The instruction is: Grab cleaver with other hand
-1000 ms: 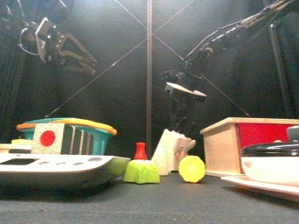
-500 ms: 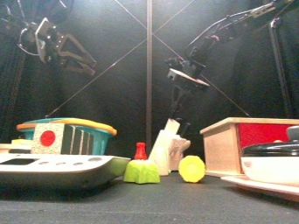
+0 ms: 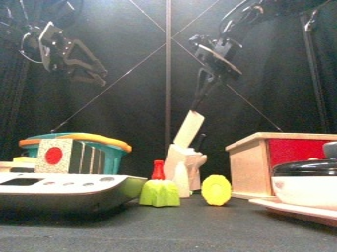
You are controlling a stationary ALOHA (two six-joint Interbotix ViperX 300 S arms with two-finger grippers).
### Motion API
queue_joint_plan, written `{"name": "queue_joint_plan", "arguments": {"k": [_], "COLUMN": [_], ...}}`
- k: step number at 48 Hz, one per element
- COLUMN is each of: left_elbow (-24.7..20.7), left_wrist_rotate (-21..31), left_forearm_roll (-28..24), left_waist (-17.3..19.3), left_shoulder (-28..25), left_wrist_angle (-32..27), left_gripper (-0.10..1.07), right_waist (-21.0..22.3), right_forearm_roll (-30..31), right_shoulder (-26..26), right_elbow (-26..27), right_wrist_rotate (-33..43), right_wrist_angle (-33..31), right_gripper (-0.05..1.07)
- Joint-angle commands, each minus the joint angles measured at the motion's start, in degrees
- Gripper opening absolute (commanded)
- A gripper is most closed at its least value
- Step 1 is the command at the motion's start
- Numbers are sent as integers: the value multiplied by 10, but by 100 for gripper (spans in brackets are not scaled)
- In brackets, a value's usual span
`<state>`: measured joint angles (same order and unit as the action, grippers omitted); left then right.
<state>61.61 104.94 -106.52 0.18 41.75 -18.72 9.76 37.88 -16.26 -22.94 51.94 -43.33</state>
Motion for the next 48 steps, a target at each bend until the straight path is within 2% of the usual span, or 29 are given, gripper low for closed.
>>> {"name": "queue_joint_plan", "arguments": {"k": [1,10,29,42,48], "left_elbow": [-9,-7,2,1,-10], "left_wrist_rotate": [-1,-3,-4,3,3], "left_forearm_roll": [-1,11,12,14,54], "left_waist": [0,0,-1,-5,-27], "left_shoulder": [0,0,0,0,0], "left_wrist_angle": [-3,-1,0,3,20], "left_gripper": [90,90,90,90,90], "right_waist": [-4,-15,-23,-24,-24], "right_forearm_roll": [4,2,-3,-6,-6], "right_shoulder": [-33,-65,-102,-103,-103], "right_elbow": [-4,-41,-126,-137,-136], "right_wrist_rotate": [2,2,2,1,2], "right_wrist_angle": [3,29,230,256,263], "right_gripper": [40,40,40,40,40]}}
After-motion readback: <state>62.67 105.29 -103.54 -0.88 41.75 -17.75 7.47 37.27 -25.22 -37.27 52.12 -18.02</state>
